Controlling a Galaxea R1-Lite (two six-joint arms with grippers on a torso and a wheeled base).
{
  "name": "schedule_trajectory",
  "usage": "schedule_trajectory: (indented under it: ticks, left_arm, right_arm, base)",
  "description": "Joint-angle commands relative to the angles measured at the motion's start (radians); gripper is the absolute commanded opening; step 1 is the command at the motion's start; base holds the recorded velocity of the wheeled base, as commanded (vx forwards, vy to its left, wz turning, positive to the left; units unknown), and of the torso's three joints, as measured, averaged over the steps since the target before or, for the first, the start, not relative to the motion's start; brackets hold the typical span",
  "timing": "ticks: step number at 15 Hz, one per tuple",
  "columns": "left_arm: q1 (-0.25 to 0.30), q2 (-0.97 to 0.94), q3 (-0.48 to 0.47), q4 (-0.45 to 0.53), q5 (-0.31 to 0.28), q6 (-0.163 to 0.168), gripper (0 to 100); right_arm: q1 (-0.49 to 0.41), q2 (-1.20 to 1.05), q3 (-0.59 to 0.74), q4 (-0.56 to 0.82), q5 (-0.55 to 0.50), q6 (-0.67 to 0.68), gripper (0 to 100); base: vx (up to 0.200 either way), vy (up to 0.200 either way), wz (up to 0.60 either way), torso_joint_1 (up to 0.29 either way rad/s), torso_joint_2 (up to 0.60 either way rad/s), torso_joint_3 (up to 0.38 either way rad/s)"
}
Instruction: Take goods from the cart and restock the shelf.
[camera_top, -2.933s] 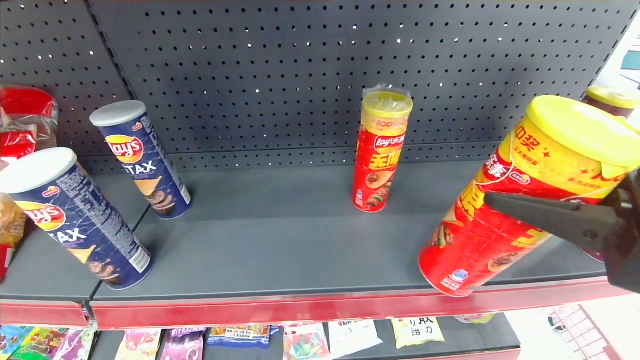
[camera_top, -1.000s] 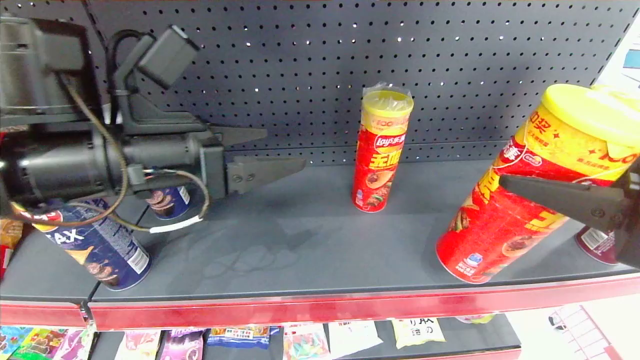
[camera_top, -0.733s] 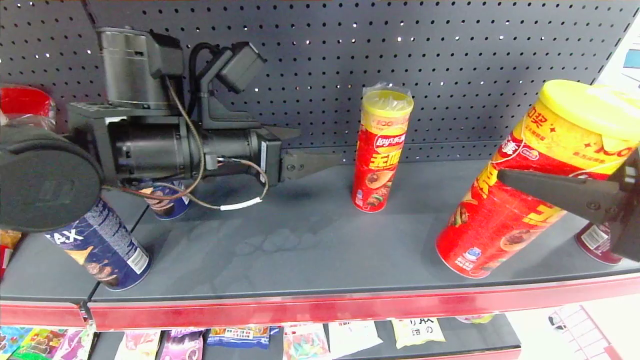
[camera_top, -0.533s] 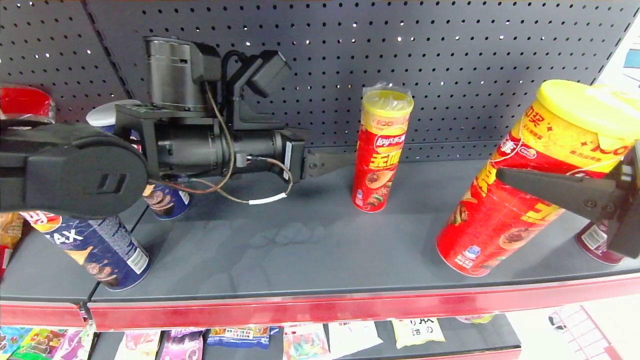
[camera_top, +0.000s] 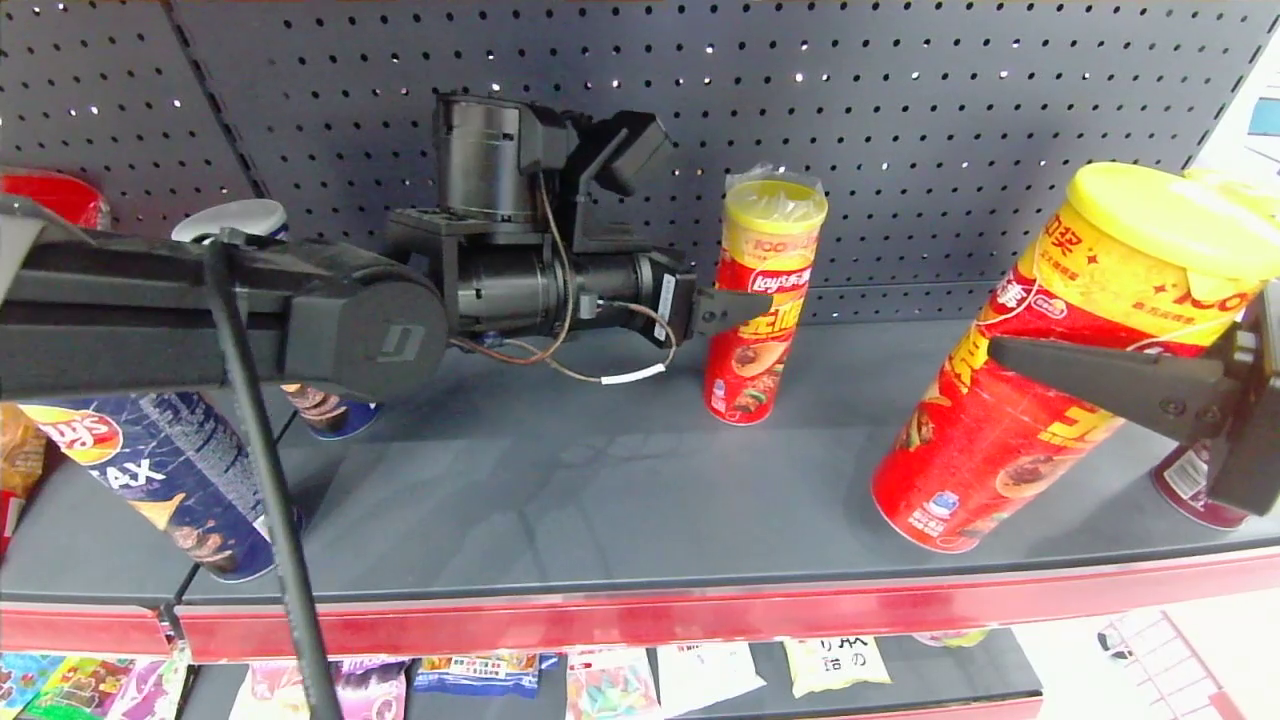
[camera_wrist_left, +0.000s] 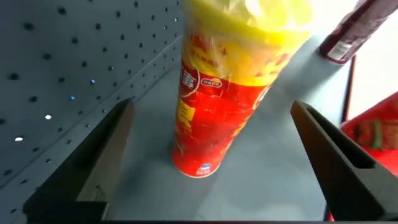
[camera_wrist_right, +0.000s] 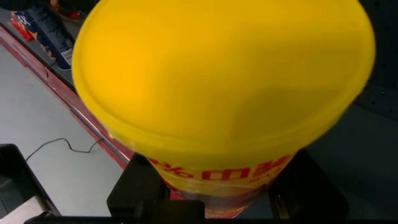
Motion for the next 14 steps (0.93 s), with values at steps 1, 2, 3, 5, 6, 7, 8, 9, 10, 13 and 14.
schedule_trajectory:
  ticks: [1, 2, 3, 5, 6, 7, 8, 9, 10, 13, 14]
  left_arm:
    - [-0.010, 0.043, -0.030, 0.000, 0.006, 0.000, 100]
    - [-0.015, 0.064, -0.057, -0.002, 0.010, 0.002, 100]
    - [-0.015, 0.087, -0.087, -0.002, 0.019, 0.019, 100]
    - [-0.016, 0.120, -0.127, 0.000, 0.022, 0.063, 100]
    - [-0.027, 0.124, -0.139, 0.000, 0.022, 0.065, 100]
    - [-0.030, 0.133, -0.145, 0.000, 0.022, 0.066, 100]
    - [-0.030, 0.143, -0.158, 0.000, 0.022, 0.068, 100]
    - [-0.030, 0.158, -0.185, 0.000, 0.022, 0.068, 100]
    - [-0.032, 0.170, -0.204, 0.000, 0.024, 0.068, 100]
    - [-0.032, 0.199, -0.247, 0.000, 0.027, 0.068, 100]
    - [-0.039, 0.207, -0.254, 0.000, 0.027, 0.068, 100]
  right_arm:
    - [-0.005, 0.001, 0.001, -0.001, 0.001, -0.001, 0]
    - [-0.007, 0.001, 0.001, -0.001, 0.001, -0.001, 0]
    - [-0.007, 0.001, 0.001, -0.001, 0.001, -0.001, 0]
    - [-0.007, 0.003, 0.001, -0.001, 0.001, -0.001, 0]
    - [-0.007, 0.003, 0.001, -0.001, 0.001, -0.001, 0]
    - [-0.007, 0.003, 0.001, -0.001, 0.001, -0.001, 0]
    - [-0.008, 0.003, 0.001, -0.001, 0.001, -0.001, 0]
    - [-0.011, 0.001, 0.001, -0.001, 0.001, -0.001, 0]
    - [-0.013, 0.001, 0.001, -0.001, 0.001, -0.001, 0]
    - [-0.014, 0.001, 0.001, -0.001, 0.001, -0.001, 0]
    - [-0.014, 0.001, 0.001, -0.001, 0.001, -0.001, 0]
  base:
    - [0.000, 0.000, 0.00, 0.000, 0.00, 0.000]
    - [0.000, 0.000, 0.00, 0.000, 0.00, 0.000]
    - [0.000, 0.000, 0.00, 0.000, 0.00, 0.000]
    - [0.000, 0.000, 0.00, 0.000, 0.00, 0.000]
    - [0.000, 0.000, 0.00, 0.000, 0.00, 0.000]
    - [0.000, 0.000, 0.00, 0.000, 0.00, 0.000]
    - [0.000, 0.000, 0.00, 0.000, 0.00, 0.000]
    - [0.000, 0.000, 0.00, 0.000, 0.00, 0.000]
    - [0.000, 0.000, 0.00, 0.000, 0.00, 0.000]
    - [0.000, 0.000, 0.00, 0.000, 0.00, 0.000]
    - [0.000, 0.000, 0.00, 0.000, 0.00, 0.000]
